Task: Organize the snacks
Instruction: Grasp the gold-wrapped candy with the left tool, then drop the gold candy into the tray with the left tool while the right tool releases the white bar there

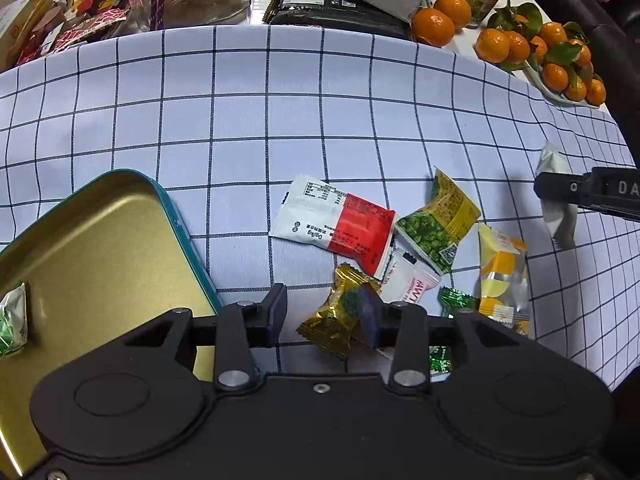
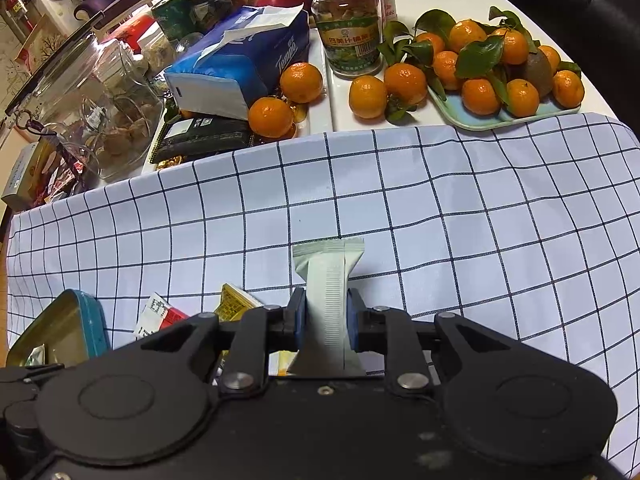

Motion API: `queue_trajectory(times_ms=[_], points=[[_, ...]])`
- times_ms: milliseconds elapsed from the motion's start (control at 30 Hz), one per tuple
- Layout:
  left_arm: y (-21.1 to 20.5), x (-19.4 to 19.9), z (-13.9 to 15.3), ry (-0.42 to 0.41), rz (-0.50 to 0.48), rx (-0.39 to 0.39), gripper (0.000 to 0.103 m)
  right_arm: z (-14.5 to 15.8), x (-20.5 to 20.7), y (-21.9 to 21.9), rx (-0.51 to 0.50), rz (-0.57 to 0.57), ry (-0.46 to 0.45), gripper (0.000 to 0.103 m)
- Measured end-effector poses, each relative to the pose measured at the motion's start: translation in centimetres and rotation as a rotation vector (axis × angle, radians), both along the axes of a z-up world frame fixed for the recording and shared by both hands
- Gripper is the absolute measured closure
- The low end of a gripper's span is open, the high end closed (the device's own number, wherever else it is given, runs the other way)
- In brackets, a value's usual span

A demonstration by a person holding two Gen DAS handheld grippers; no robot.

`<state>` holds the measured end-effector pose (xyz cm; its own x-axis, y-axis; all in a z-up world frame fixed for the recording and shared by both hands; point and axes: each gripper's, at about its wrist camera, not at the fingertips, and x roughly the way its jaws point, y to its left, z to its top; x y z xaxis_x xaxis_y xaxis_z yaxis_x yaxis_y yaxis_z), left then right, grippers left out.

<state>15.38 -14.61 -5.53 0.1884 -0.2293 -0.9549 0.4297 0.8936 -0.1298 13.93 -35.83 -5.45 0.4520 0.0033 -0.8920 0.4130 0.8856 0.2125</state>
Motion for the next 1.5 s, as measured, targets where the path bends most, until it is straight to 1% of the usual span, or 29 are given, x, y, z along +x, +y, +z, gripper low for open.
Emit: queue_trajectory(times_ms=[167, 300, 433, 567, 700, 767, 967, 1033, 1100, 1200, 1267, 1400, 1500], points=[[-0.5, -0.3, -0.2, 0.013, -0.022, 0.002, 0.055, 0.1, 0.1, 0.2, -0.002, 0.010, -0.003, 0.081], [-1.0, -0.3, -0.4, -0.003, -0.021, 0.021, 0.053, 0.0, 0.1, 0.1, -0.001, 0.011, 0.000, 0.081], [-0.7, 0.4, -0.7, 0.014, 0.022, 0.011, 0.054, 0.0, 0.0, 0.1, 0.000, 0.011, -0.001, 0.081], [0.1, 0.8, -0.9, 0.051, 0.070, -0.026, 0.055, 0.1, 0.0, 0.1, 0.004, 0.012, -0.003, 0.081], [0.1, 1.0, -1.0, 0.055, 0.098, -0.031, 0.056, 0.2, 0.1, 0.2, 0.006, 0.011, -0.005, 0.081], [-0.2, 0.9, -1.0, 0.040, 0.100, -0.020, 0.058, 0.2, 0.1, 0.3, 0.008, 0.016, -0.007, 0.081], [-1.1, 0.0, -1.0, -0.009, 0.059, 0.025, 0.061, 0.2, 0.3, 0.8, 0.012, 0.030, -0.004, 0.081], [-1.0, -0.2, -1.0, -0.016, 0.050, 0.036, 0.073, 0.2, 0.4, 0.8, 0.013, 0.031, -0.004, 0.081], [-0.6, -0.3, -0.9, -0.016, 0.046, 0.032, 0.078, 0.2, 0.4, 0.7, 0.013, 0.028, -0.005, 0.081], [-0.2, -0.2, -0.9, -0.008, 0.057, 0.018, 0.078, 0.2, 0.5, 0.6, 0.015, 0.026, -0.007, 0.081], [0.0, -0.2, -0.4, -0.019, 0.066, 0.015, 0.078, 0.4, 0.5, 0.7, 0.017, 0.028, -0.013, 0.081], [0.5, -0.4, 1.2, -0.078, 0.079, 0.010, 0.078, 0.7, 0.8, 1.5, 0.022, 0.038, -0.027, 0.081], [1.0, -0.4, 2.2, -0.125, 0.098, 0.020, 0.078, 0.9, 1.2, 2.2, 0.027, 0.048, -0.034, 0.081]])
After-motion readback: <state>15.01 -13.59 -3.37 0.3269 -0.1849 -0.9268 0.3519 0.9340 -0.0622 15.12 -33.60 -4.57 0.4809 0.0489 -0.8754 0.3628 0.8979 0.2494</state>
